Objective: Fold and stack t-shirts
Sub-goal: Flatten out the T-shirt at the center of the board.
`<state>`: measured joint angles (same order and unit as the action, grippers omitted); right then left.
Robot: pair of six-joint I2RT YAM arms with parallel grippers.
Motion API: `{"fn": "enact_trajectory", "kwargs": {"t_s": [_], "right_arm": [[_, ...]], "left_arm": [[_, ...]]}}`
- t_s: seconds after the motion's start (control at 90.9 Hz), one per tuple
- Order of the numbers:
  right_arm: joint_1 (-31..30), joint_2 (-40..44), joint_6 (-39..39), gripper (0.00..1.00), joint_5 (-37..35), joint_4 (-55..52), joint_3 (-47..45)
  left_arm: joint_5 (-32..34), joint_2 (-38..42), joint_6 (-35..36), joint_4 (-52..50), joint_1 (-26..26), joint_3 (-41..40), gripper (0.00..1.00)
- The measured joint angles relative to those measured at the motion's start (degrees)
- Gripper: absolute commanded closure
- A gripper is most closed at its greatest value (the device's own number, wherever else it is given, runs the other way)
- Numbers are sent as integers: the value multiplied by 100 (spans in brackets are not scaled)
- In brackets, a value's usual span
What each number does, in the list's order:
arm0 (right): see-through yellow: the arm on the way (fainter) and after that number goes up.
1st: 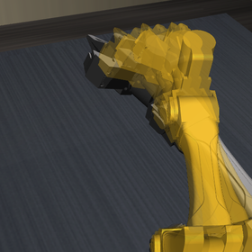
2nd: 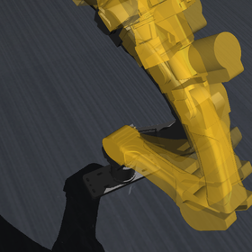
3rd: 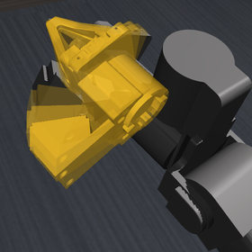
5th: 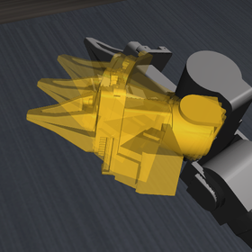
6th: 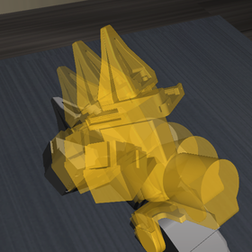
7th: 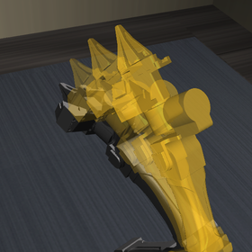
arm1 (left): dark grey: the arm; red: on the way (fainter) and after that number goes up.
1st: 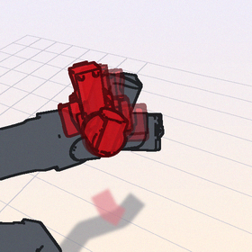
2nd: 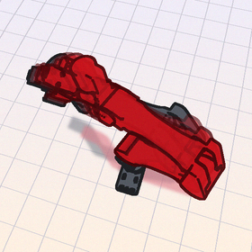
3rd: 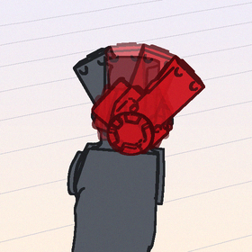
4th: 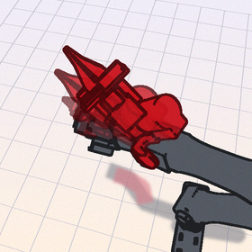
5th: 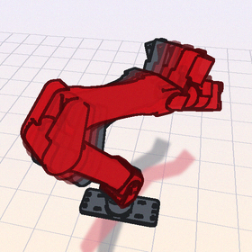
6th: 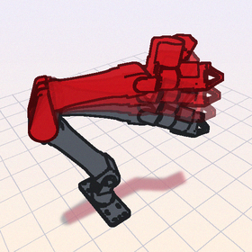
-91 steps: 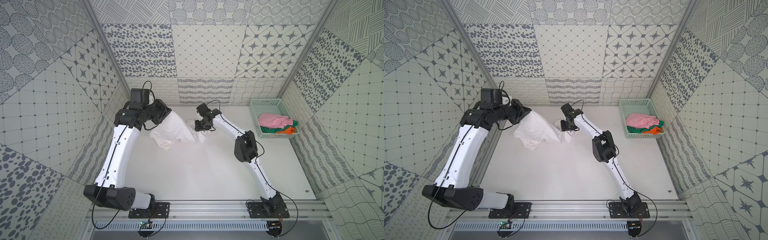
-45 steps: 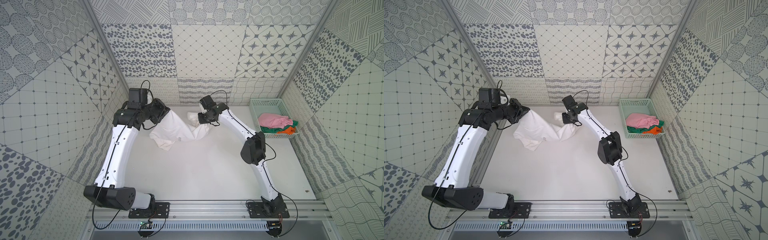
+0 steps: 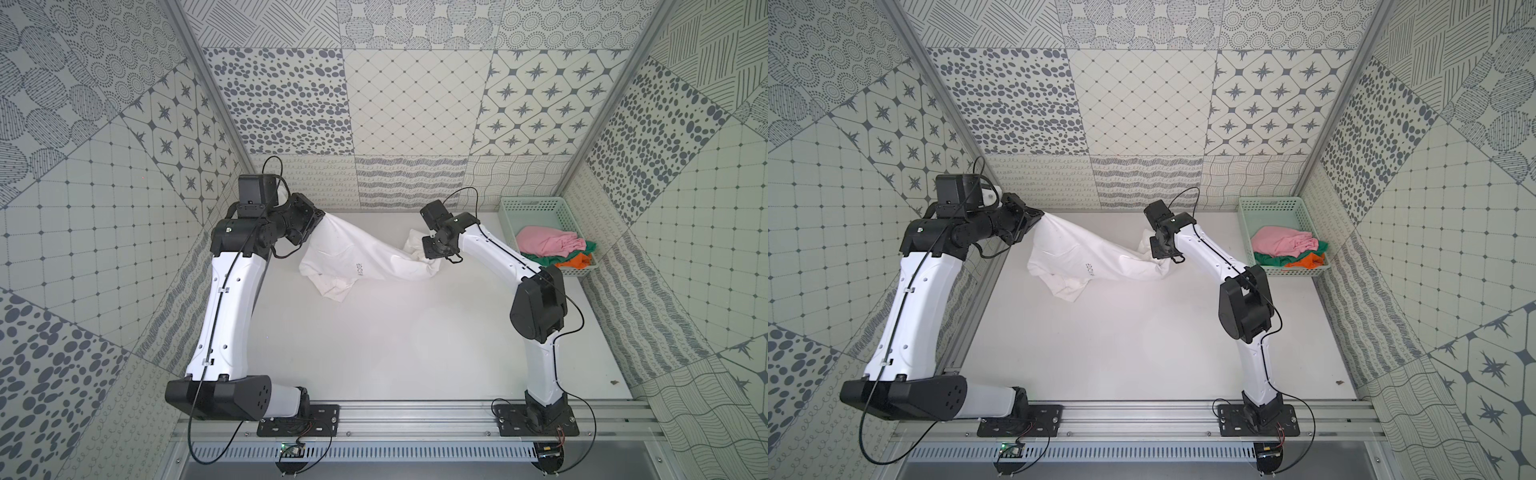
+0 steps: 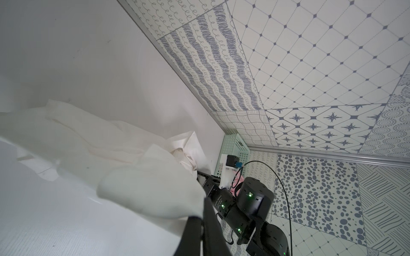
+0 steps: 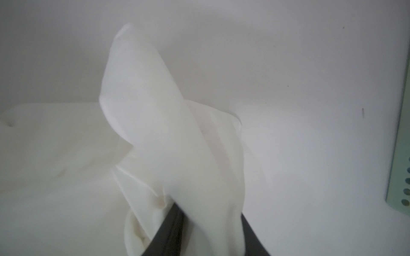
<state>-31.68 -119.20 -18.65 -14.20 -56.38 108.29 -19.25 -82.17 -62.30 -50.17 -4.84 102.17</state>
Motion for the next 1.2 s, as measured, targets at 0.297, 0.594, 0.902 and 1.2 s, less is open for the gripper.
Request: {"fn": "enact_trajectory", "kwargs": {"t_s": [0.297,0.594,0.902,1.2], "right_arm": [[321,-4,173,52,-584,-66,-332],[599,-4,227,52,-483,-83,-258],[13,-4,111,51,330,-83,756],[-391,-33,-35,50,890,-114,988]], "left_arm": [[24,151,31,-114,-76,-107,100],[52,286,28,-138,-81,-328,100],[50,372,9,-136,-81,-535,100],[48,372,9,-136,-81,-566,100]]}}
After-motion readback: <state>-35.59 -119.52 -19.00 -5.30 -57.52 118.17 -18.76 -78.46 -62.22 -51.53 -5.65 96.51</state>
